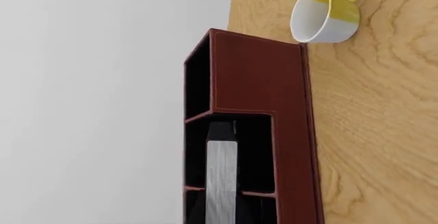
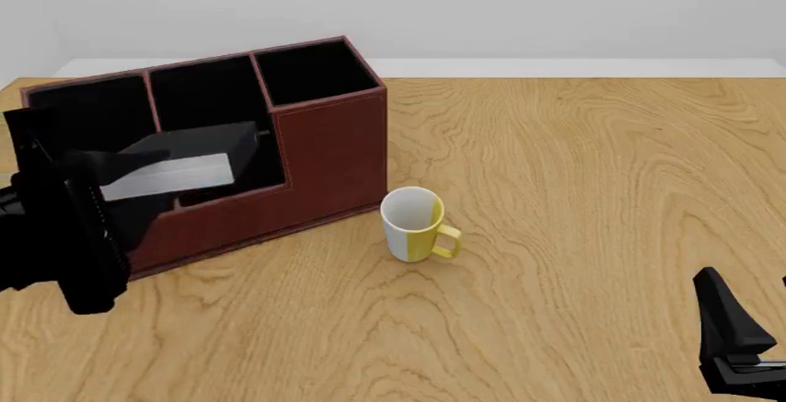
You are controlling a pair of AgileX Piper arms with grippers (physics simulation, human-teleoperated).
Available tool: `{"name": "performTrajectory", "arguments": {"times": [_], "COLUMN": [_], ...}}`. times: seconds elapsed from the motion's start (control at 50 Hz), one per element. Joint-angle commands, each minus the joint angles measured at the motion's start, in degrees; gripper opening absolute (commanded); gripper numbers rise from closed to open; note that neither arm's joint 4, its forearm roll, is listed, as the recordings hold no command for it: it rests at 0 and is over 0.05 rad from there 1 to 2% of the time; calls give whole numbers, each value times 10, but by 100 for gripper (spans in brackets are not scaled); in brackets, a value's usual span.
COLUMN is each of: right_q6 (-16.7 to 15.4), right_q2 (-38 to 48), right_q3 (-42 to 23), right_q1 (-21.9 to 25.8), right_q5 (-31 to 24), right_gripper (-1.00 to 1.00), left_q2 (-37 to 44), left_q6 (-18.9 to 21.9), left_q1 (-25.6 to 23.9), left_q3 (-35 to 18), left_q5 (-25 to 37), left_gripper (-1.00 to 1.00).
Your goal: Pick up the book and place it in the front compartment of the caddy.
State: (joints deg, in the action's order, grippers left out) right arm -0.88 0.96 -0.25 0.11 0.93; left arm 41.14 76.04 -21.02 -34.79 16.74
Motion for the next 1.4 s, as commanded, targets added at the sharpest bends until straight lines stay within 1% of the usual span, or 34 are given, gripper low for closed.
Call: {"name": "performTrajectory", "arguments": {"times": [0.02, 0.06, 0.08, 0.26, 0.36, 0.42, 0.44, 0.6, 0.64, 0.78, 0.84, 1.1, 1.24, 1.4], "right_q6": [0, 0, 0, 0, 0, 0, 0, 0, 0, 0, 0, 0, 0, 0], "right_q2": [0, 0, 0, 0, 0, 0, 0, 0, 0, 0, 0, 0, 0, 0], "right_q3": [0, 0, 0, 0, 0, 0, 0, 0, 0, 0, 0, 0, 0, 0], "right_q1": [0, 0, 0, 0, 0, 0, 0, 0, 0, 0, 0, 0, 0, 0], "right_q5": [0, 0, 0, 0, 0, 0, 0, 0, 0, 0, 0, 0, 0, 0], "right_gripper": [100, 100, 100, 100, 100, 100, 100, 100, 100, 100, 100, 100, 100, 100], "left_q2": [34, 49, 47, 70, 98, 105, 107, 128, 136, 155, 163, 195, 213, 229], "left_q6": [12, 4, 9, 18, 16, 13, 19, 16, 8, 0, 5, 3, 13, 16], "left_q1": [15, 25, 20, 27, 48, 50, 51, 56, 58, 62, 65, 75, 80, 92], "left_q3": [-17, -29, -25, -30, -41, -43, -39, -44, -48, -52, -48, -54, -46, -51], "left_q5": [-52, -57, -60, -83, -99, -107, -111, -132, -131, -147, -157, -184, -202, -216], "left_gripper": [-100, -100, -100, -100, -100, -100, -100, -100, -100, -100, -100, -100, -100, -100]}}
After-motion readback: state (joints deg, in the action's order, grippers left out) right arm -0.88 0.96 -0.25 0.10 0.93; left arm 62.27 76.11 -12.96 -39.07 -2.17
